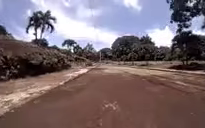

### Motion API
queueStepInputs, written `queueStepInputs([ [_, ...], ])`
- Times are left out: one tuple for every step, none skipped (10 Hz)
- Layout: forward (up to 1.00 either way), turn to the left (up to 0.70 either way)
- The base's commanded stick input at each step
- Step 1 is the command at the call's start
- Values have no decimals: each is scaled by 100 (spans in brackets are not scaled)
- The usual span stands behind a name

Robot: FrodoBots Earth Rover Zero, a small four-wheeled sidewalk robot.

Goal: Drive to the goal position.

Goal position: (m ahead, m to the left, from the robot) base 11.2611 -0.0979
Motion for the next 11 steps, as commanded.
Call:
queueStepInputs([
  [85,0],
  [85,0],
  [85,0],
  [85,0],
  [85,0],
  [85,0],
  [85,0],
  [85,0],
  [85,0],
  [85,0],
  [85,0],
])
